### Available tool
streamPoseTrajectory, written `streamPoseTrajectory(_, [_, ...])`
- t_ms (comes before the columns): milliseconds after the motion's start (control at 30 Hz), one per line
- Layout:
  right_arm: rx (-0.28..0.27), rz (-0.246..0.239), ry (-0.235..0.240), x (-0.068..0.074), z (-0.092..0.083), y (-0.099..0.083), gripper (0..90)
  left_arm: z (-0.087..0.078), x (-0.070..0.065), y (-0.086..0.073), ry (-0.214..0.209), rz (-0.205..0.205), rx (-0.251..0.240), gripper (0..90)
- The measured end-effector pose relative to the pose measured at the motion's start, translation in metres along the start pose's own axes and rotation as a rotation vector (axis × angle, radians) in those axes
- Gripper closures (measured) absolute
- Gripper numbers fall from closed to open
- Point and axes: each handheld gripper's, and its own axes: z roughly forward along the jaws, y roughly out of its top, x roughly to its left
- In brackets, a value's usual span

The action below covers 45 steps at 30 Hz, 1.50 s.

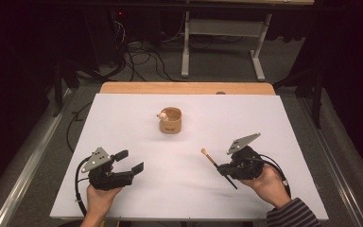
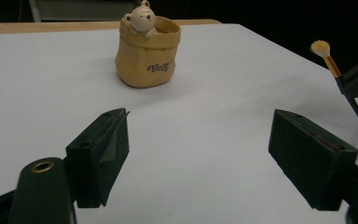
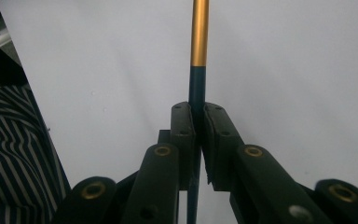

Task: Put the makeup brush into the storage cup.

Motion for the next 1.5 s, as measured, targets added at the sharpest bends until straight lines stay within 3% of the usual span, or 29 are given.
streamPoseTrajectory(400, [-0.113,0.005,0.022,0.007,0.003,-0.009,85.4,0.000,-0.002,0.000,-0.011,0.016,-0.005,21.5])
streamPoseTrajectory(867, [-0.203,0.014,0.046,0.011,0.009,-0.018,85.4,0.000,-0.003,0.000,-0.021,0.033,-0.004,21.5])
streamPoseTrajectory(1133, [-0.246,0.010,0.059,0.013,0.011,-0.016,85.4,0.005,-0.011,0.000,-0.044,0.083,-0.003,21.0])
streamPoseTrajectory(1233, [-0.257,0.000,0.062,0.014,0.013,-0.016,85.5,0.007,-0.016,0.000,-0.052,0.091,0.007,21.1])
streamPoseTrajectory(1367, [-0.266,-0.007,0.062,0.016,0.015,-0.014,85.5,0.013,-0.021,0.000,-0.071,0.085,0.071,22.9])
streamPoseTrajectory(1500, [-0.278,-0.008,0.068,0.017,0.017,-0.013,85.5,0.015,-0.024,0.001,-0.088,0.083,0.080,24.3])
